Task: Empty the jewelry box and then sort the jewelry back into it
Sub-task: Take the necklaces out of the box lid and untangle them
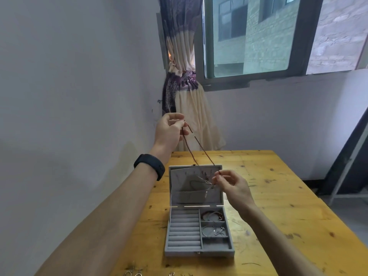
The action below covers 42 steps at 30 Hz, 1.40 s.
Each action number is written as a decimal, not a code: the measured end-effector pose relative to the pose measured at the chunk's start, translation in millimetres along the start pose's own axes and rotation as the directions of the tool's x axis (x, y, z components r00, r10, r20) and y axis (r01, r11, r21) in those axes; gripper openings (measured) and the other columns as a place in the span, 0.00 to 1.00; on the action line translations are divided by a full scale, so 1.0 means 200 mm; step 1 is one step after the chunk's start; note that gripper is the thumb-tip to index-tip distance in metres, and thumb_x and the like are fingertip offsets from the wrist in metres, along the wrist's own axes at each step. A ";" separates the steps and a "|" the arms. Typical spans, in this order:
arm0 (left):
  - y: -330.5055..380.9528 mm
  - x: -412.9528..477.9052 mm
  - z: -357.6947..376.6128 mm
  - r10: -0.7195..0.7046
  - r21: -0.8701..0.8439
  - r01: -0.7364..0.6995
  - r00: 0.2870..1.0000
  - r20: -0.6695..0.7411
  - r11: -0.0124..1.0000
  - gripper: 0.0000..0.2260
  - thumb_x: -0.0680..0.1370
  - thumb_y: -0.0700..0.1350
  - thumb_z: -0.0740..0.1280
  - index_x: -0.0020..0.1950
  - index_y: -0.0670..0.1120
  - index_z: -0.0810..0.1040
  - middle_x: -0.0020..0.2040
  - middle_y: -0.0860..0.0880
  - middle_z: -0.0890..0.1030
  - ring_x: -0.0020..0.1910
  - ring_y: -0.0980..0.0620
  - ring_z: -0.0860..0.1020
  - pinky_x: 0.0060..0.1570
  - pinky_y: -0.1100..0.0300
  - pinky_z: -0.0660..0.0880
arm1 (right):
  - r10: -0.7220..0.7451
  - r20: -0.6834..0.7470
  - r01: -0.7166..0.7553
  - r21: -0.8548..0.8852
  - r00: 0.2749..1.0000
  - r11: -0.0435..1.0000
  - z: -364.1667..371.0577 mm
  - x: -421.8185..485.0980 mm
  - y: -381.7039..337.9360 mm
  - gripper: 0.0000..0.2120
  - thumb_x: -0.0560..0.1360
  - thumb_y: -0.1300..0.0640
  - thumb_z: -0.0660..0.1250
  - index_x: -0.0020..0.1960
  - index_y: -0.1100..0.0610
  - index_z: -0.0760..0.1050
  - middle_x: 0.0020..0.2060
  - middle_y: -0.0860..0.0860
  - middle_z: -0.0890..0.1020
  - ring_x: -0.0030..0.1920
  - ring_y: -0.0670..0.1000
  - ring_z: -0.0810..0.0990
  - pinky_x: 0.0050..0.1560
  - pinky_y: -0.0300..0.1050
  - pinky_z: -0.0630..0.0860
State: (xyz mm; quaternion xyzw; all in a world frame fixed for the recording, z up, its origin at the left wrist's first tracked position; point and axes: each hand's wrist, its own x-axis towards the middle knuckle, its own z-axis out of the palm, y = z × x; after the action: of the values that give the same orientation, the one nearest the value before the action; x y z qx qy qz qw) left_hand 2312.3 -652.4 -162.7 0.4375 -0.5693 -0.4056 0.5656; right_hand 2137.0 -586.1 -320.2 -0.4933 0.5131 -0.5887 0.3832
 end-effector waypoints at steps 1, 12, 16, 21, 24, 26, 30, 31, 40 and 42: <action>0.00 -0.01 0.00 0.001 -0.005 -0.001 1.000 0.000 1.000 0.07 0.82 0.40 0.62 0.57 0.47 0.77 0.46 0.48 0.82 0.39 0.53 0.82 0.43 0.58 0.78 | -0.005 -0.049 0.006 0.028 0.999 1.000 -0.01 0.01 -0.01 0.04 0.79 0.58 0.67 0.52 0.55 0.80 0.45 0.49 0.86 0.49 0.47 0.84 0.50 0.41 0.80; 0.05 -0.02 -0.06 0.082 0.046 -0.079 0.994 -0.067 0.996 0.07 0.80 0.39 0.62 0.51 0.48 0.79 0.40 0.50 0.82 0.30 0.55 0.73 0.31 0.64 0.70 | -0.131 -0.106 0.081 -0.380 0.986 0.922 0.00 0.19 -0.18 0.02 0.77 0.53 0.71 0.48 0.47 0.82 0.41 0.39 0.82 0.45 0.38 0.80 0.42 0.32 0.73; 0.06 -0.03 -0.14 0.068 -0.012 -0.070 0.991 -0.114 0.997 0.09 0.79 0.38 0.62 0.48 0.48 0.80 0.36 0.51 0.81 0.28 0.57 0.70 0.32 0.65 0.68 | -0.141 -0.178 0.085 -0.293 0.974 0.952 0.05 0.21 -0.16 0.02 0.77 0.54 0.70 0.48 0.50 0.81 0.42 0.42 0.83 0.45 0.41 0.81 0.47 0.39 0.77; 0.00 -0.07 -0.21 -0.023 0.014 0.022 0.997 0.072 1.000 0.09 0.78 0.37 0.62 0.47 0.45 0.81 0.34 0.49 0.78 0.24 0.55 0.66 0.23 0.65 0.62 | 0.099 0.100 -0.062 -0.320 0.990 0.945 0.11 0.18 -0.02 0.03 0.74 0.57 0.70 0.45 0.52 0.82 0.40 0.49 0.85 0.42 0.49 0.82 0.43 0.43 0.77; -0.07 -0.09 -0.24 -0.059 0.056 0.052 0.988 0.141 0.997 0.08 0.78 0.38 0.62 0.47 0.44 0.81 0.35 0.49 0.79 0.24 0.54 0.66 0.24 0.63 0.62 | 0.194 0.200 -0.110 -0.367 0.961 0.924 0.15 0.15 0.07 0.04 0.74 0.59 0.70 0.45 0.52 0.83 0.42 0.50 0.86 0.43 0.49 0.83 0.44 0.44 0.79; -0.12 -0.10 -0.25 -0.066 0.067 0.055 0.984 0.168 0.996 0.08 0.78 0.38 0.63 0.47 0.44 0.81 0.34 0.48 0.79 0.24 0.53 0.66 0.24 0.62 0.61 | 0.246 0.238 -0.149 -0.362 0.940 0.920 0.18 0.15 0.12 0.07 0.73 0.62 0.68 0.47 0.53 0.83 0.43 0.52 0.86 0.41 0.49 0.83 0.43 0.43 0.81; -0.18 -0.11 -0.28 -0.062 0.063 0.049 0.975 0.213 0.997 0.08 0.78 0.38 0.63 0.47 0.44 0.82 0.35 0.48 0.79 0.24 0.53 0.66 0.26 0.59 0.61 | 0.254 0.050 -0.198 -0.492 0.966 0.848 0.23 0.19 0.21 0.10 0.72 0.50 0.66 0.51 0.49 0.82 0.44 0.47 0.85 0.46 0.50 0.84 0.50 0.51 0.83; -0.19 -0.12 -0.28 -0.059 0.057 0.048 0.974 0.220 0.997 0.08 0.78 0.38 0.63 0.47 0.44 0.82 0.35 0.48 0.79 0.24 0.53 0.66 0.26 0.59 0.61 | 0.255 0.009 -0.213 -0.523 0.967 0.825 0.25 0.20 0.23 0.11 0.72 0.46 0.66 0.51 0.48 0.82 0.45 0.46 0.85 0.47 0.51 0.83 0.52 0.54 0.82; -0.18 -0.10 -0.37 -0.061 0.003 0.062 0.977 0.205 0.998 0.08 0.77 0.37 0.63 0.46 0.45 0.82 0.34 0.48 0.79 0.23 0.53 0.65 0.26 0.59 0.60 | 0.187 -0.237 -0.291 -0.554 0.953 0.781 0.43 0.26 0.25 0.15 0.76 0.41 0.63 0.51 0.53 0.75 0.46 0.51 0.82 0.48 0.55 0.78 0.47 0.47 0.72; -0.17 -0.10 -0.38 -0.057 0.003 0.058 0.978 0.202 0.998 0.08 0.77 0.37 0.63 0.46 0.44 0.81 0.34 0.48 0.79 0.23 0.53 0.65 0.26 0.60 0.60 | 0.126 -0.263 -0.259 -0.567 0.957 0.782 0.44 0.25 0.25 0.13 0.76 0.43 0.64 0.53 0.52 0.74 0.46 0.50 0.81 0.47 0.54 0.77 0.46 0.45 0.69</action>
State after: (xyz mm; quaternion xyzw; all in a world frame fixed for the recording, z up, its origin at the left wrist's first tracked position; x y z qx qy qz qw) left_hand 2389.4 -640.9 -199.3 0.4096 -0.6103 -0.4648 0.4937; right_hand 2209.4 -662.6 -360.7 -0.4681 0.7570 -0.4043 0.2108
